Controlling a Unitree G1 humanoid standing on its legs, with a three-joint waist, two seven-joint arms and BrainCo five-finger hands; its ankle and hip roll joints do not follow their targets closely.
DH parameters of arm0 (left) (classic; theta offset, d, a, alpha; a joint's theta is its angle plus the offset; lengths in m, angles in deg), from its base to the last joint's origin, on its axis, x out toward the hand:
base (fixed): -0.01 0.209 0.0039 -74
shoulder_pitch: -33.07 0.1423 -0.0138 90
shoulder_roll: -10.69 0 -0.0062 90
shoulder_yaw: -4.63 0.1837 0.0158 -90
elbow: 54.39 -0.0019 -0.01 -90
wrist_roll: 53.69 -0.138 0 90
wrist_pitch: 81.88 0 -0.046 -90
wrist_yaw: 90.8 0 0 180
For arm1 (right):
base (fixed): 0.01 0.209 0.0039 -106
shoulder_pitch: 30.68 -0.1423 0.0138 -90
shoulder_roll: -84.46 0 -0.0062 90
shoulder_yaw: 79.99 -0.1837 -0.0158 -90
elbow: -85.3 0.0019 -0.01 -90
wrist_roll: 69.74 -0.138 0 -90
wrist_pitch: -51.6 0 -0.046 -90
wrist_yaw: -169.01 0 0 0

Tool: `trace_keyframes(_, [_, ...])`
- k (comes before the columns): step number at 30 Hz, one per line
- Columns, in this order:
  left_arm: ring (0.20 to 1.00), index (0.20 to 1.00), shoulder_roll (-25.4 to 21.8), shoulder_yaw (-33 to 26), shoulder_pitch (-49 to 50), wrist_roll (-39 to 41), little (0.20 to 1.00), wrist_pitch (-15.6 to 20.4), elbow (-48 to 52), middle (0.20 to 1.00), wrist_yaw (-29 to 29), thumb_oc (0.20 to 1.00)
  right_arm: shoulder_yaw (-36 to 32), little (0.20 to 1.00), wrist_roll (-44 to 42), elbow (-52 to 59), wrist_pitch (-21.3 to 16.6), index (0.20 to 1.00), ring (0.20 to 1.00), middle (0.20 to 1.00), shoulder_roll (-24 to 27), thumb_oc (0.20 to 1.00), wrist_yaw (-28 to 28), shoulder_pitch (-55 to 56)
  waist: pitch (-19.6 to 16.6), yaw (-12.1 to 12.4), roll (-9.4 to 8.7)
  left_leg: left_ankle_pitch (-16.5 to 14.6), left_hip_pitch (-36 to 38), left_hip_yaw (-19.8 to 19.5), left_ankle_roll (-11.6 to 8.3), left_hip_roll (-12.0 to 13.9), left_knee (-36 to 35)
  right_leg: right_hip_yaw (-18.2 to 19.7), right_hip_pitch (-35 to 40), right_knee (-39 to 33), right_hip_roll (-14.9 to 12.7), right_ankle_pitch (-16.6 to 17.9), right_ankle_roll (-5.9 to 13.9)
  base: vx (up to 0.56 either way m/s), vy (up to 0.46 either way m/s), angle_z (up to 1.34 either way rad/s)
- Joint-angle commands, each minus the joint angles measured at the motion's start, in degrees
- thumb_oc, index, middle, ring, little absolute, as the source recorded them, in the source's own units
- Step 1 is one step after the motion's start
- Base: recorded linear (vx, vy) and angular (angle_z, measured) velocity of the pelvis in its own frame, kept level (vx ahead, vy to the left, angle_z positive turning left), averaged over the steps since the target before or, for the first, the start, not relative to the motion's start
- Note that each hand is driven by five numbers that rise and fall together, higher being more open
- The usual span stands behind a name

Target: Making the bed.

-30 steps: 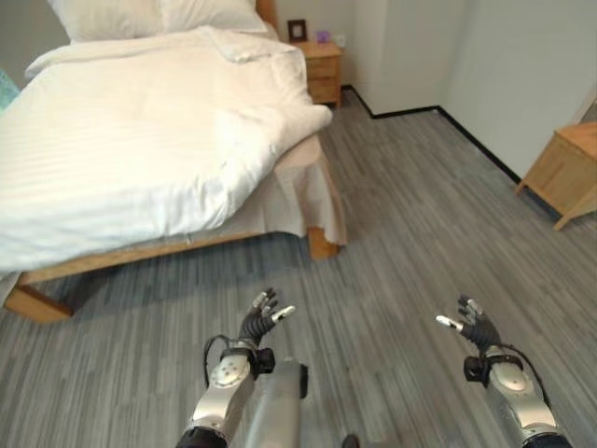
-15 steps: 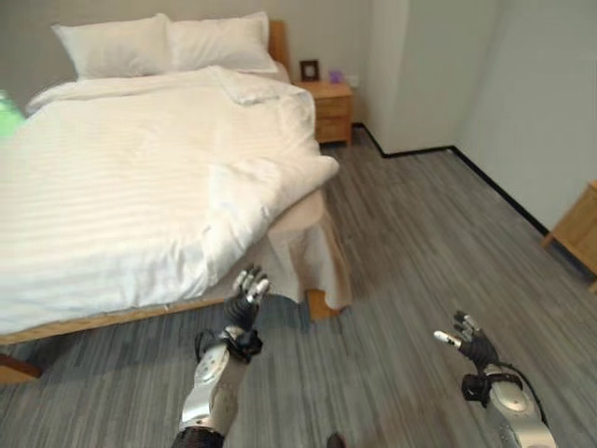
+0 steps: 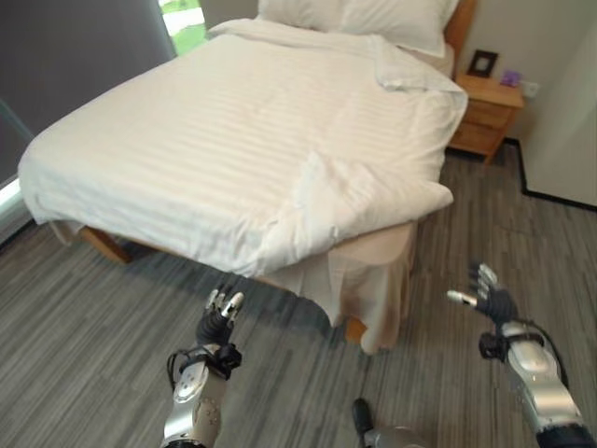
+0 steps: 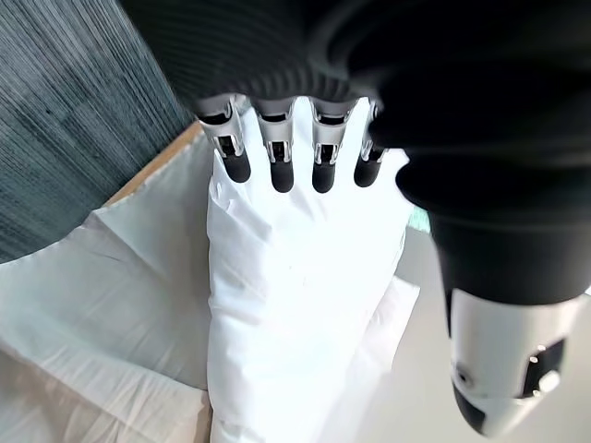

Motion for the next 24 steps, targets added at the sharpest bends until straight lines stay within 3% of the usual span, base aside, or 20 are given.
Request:
trace_keyframes(1, [1.0, 1.0, -1.97, -3.2, -0.58, -0.16, 1.0, 4.29, 5.06, 1.0, 1.25, 1.0, 0.98, 1.0, 3.62, 8.75, -4.31, 1.0, 1.0, 1.0, 6.16, 1.0, 2.66, -0.02, -3.13, 0.54, -0.54, 4.37, -2.75, -1.25, -0.67, -0.23, -4.67, -3.22, -1.43, -2.33, -5.59, 2.46, 5.0, 0.23, -0.332, 0.15])
trace_keyframes(4, [1.0, 1.0, -1.87, -2.92, -0.82, 0.72, 1.0, 4.42, 4.93, 1.0, 2.17, 1.0, 1.16, 1.0, 5.96, 10.24, -4.78, 1.0, 1.0, 1.0, 10.78, 1.0, 3.35, -2.04, -2.49, 1.04, -0.51, 5.71, -6.05, -0.4, -2.94, 0.42, 3.01, -6.53, 1.85, -3.72, -5.66, 1.33, 4.07, 0.06, -0.134, 0.28])
trace_keyframes(5, [1.0, 1.0, -2.34, -1.35, -1.8, 1.47, 1.0, 4.51, 5.64, 1.0, 2.19, 1.0, 2.63, 1.0, 9.09, 10.76, -4.75, 1.0, 1.0, 1.0, 15.02, 1.0, 2.66, -5.16, -1.41, 1.51, -1.27, 7.39, -9.23, 1.2, -4.13, 0.66, 8.16, -8.65, 3.53, -4.27, -6.33, 0.79, 3.08, 0.04, -0.218, 0.5])
trace_keyframes(8, [1.0, 1.0, -2.34, 0.87, -3.02, 3.32, 1.0, 3.47, 4.48, 1.0, 3.67, 1.0, 4.65, 1.0, 14.83, 9.46, -3.63, 1.0, 1.0, 1.0, 21.25, 1.0, 2.34, -8.53, -1.34, 1.45, -1.97, 8.27, -10.56, 6.51, -3.81, 4.29, 3.78, -12.24, 5.72, -5.45, -7.91, -0.49, 2.68, 0.06, -0.084, 0.45])
trace_keyframes(10, [1.0, 1.0, -2.68, 2.42, -2.69, 2.43, 1.0, 3.23, 3.89, 1.0, 3.77, 1.0, 6.25, 1.0, 19.27, 9.65, -3.25, 1.0, 1.0, 1.0, 24.47, 1.0, 2.19, -10.69, -1.89, 2.15, -1.62, 8.12, -11.05, 7.74, -3.68, 4.75, -1.07, -13.84, 6.24, -5.48, -8.34, -1.45, 3.13, 0.13, -0.014, 0.51])
trace_keyframes(12, [1.0, 1.0, -2.97, 2.95, -1.44, 2.78, 1.0, 2.97, 4.7, 1.0, 4.17, 1.0, 7.95, 1.0, 20.88, 8.85, -2.56, 1.0, 1.0, 1.0, 25.25, 1.0, 2.06, -12.95, -2.21, 2.52, -1.27, 8.71, -11.14, 5.31, -4.07, 3.92, -1.88, -13.99, 6.4, -5.48, -8.21, -2.03, 2.89, 0.11, 0.012, 0.34])
trace_keyframes(18, [1.0, 1.0, -5.99, 3.96, -0.04, 0.61, 1.0, 2.05, 4.81, 1.0, 4.25, 1.0, 15.49, 1.0, 22.45, 4.88, -1.76, 1.0, 1.0, 1.0, 25.09, 1.0, 3.59, -20.47, -3.43, 3.7, -0.77, 8.35, -8.58, 4.79, -2.94, 2.72, -8.71, -13.53, 6.4, -5.48, -8.02, -2.65, 2.97, 0.14, 0.104, 0.03])
trace_keyframes(24, [1.0, 1.0, -8.43, 4.49, 0.49, 0.3, 1.0, 1.36, 5.61, 1.0, 4.15, 1.0, 24.91, 1.0, 26.56, -3.13, -0.18, 1.0, 1.0, 1.0, 23.39, 1.0, 3.99, -29.8, -2.68, 6.19, -1.81, 6.98, -8.6, 4.71, -2.02, 2.12, -8.79, -12.92, 5.28, -5.48, -8.3, -2.17, 3.62, 0.06, 0.075, -0.08])
